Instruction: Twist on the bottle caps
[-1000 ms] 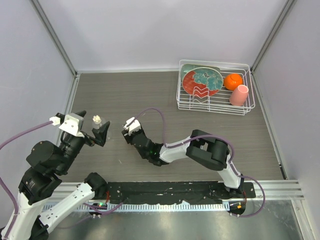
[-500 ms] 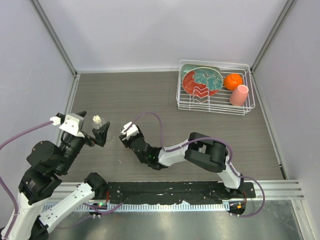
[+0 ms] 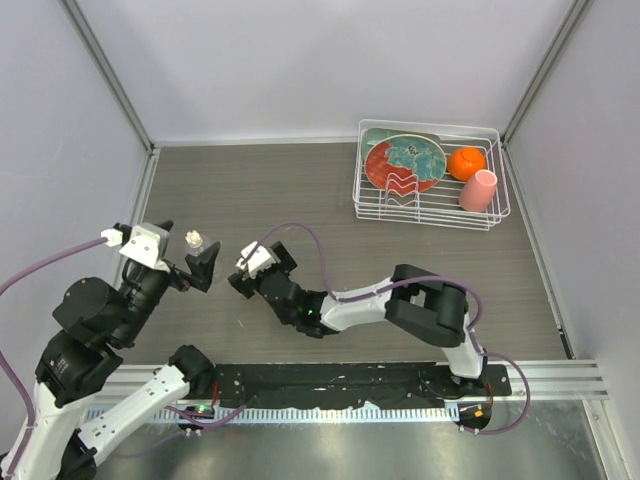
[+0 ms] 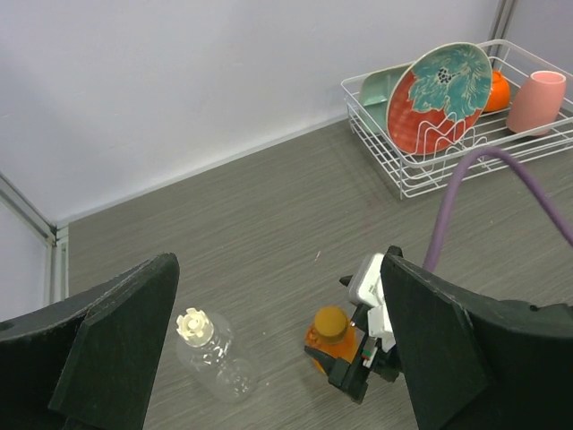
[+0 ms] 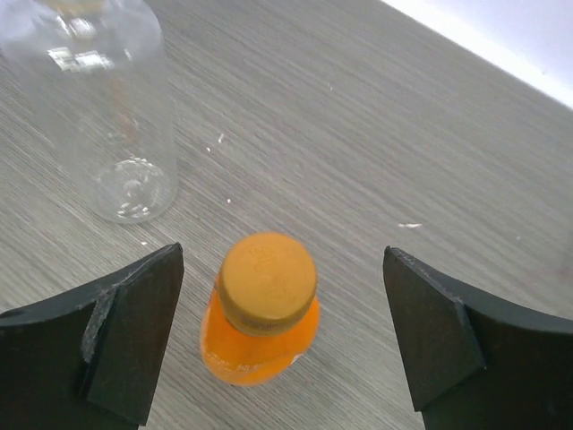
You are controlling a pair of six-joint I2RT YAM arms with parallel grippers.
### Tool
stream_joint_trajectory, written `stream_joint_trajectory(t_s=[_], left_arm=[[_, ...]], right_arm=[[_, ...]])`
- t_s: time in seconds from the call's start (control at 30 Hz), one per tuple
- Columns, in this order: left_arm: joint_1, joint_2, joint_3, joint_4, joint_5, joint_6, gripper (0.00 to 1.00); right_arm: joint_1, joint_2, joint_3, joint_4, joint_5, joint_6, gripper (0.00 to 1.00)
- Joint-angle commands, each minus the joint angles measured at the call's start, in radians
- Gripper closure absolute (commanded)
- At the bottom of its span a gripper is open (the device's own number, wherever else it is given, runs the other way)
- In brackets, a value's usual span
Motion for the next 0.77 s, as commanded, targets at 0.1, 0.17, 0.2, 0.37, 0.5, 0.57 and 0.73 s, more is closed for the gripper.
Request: stream_joint_trajectory(t_s=[0.1,0.17,0.2,0.37,0.5,0.57,0.73], left_arm=[[0.004,0.241,0.240,-0.126,0.005,-0.043,0.00],[0.004,0.303,0.327,-0.163,-0.015,-0.040,0.00],[0.004,0.321,0.340,-0.162,-0.021,-0.021,0.00],[0.004,0.371,0.335,-0.159,-0.035,-0.042,0.00],[0.005,0.395,0.313,-0.191,-0.006,-0.103,0.00],[0.011,0.403,0.305,-0.196,-0.003,-0.105,0.00],[0.028,0.401,0.314,-0.197,0.001,-0.096,0.00]], right_arm=[[0.028,-0.329,0.206,-0.421,-0.071,0.087,0.03],[0.026,-0.375,0.288,-0.664,-0.056,0.128,0.02],[0.026,-0.410,0.312,-0.743,0.005,0.210,0.02],[0.041,-0.500,0.393,-1.253,0.212,0.513,0.00],[0.098,-0.628,0.289,-1.331,0.228,0.608,0.00],[0.126,-0.661,0.254,-1.345,0.222,0.631,0.00],[0.164,-0.724,0.234,-1.356,0.200,0.624,0.00]])
